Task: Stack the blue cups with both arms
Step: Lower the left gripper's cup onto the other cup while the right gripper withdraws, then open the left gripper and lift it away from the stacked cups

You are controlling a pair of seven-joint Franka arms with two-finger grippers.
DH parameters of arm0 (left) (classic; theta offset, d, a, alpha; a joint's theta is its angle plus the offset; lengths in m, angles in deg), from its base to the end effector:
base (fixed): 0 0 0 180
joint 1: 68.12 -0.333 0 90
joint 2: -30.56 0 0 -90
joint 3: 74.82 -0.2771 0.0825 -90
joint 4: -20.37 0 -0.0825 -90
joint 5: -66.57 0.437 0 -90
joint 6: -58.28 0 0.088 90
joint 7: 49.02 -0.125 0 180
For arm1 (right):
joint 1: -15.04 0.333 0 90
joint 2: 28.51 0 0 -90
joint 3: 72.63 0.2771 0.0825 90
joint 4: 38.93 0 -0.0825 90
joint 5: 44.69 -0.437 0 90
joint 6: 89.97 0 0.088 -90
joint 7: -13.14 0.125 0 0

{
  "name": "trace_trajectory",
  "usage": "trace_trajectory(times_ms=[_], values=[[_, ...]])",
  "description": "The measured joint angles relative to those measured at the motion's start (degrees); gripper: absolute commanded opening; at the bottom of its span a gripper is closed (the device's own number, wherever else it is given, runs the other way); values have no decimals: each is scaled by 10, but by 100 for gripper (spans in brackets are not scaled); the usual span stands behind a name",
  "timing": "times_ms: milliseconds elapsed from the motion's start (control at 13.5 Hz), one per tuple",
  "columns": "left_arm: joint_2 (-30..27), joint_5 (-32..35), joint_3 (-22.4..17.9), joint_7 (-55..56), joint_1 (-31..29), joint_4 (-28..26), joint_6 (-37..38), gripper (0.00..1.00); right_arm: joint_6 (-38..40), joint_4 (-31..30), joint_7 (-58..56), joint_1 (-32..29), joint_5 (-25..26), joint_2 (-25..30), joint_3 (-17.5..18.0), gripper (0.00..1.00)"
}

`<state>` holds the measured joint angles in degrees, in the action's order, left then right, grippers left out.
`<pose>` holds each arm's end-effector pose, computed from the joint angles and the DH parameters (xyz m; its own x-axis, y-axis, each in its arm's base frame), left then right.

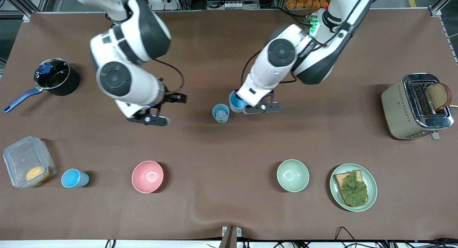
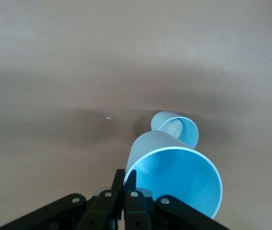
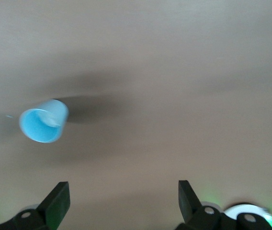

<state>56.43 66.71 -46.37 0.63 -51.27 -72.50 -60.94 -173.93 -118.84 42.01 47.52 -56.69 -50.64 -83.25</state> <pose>0.5176 -0.4839 0.3189 0.9864 0.1118 -0.1206 0.1321 -0.9755 0.1757 0.6061 0.2884 0.4068 0.9351 -0.1273 -0.3308 -0.1251 -0.9918 0.0280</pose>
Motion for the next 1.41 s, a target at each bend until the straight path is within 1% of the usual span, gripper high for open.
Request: trace_trajectory(times_ms=[149, 372, 520, 669, 818, 966, 1115, 1189, 1264, 1338, 1412], values=[[27, 2, -1, 18, 16, 18, -12, 0, 17, -4, -41, -39, 6, 12, -6, 100], [55, 3, -2, 34, 39, 33, -29, 0, 24, -31, -118, -125, 13, 50, -9, 100], [69, 5, -4, 36, 51, 35, -48, 0, 25, -59, -192, -193, 38, 92, -9, 100], [83, 26, -13, 44, 66, 36, -62, 0, 22, -73, -251, -241, 79, 134, -10, 100], [95, 52, -18, 58, 74, 37, -67, 0, 9, -79, -265, -266, 96, 177, -5, 100], [103, 58, -19, 59, 75, 38, -68, 0, 5, -83, -265, -287, 100, 209, 15, 100], [109, 60, -20, 59, 75, 39, -80, 0, -15, -96, -263, -296, 102, 219, 30, 100], [113, 65, -20, 59, 75, 39, -85, 0, -49, -119, -262, -298, 103, 220, 34, 100], [116, 71, -20, 59, 76, 39, -87, 39, -83, -147, -261, -301, 104, 219, 36, 100], [121, 76, -20, 59, 77, 40, -89, 99, -102, -170, -261, -306, 106, 219, 36, 100], [123, 77, -20, 59, 78, 40, -90, 100, -108, -181, -261, -309, 106, 219, 36, 100]])
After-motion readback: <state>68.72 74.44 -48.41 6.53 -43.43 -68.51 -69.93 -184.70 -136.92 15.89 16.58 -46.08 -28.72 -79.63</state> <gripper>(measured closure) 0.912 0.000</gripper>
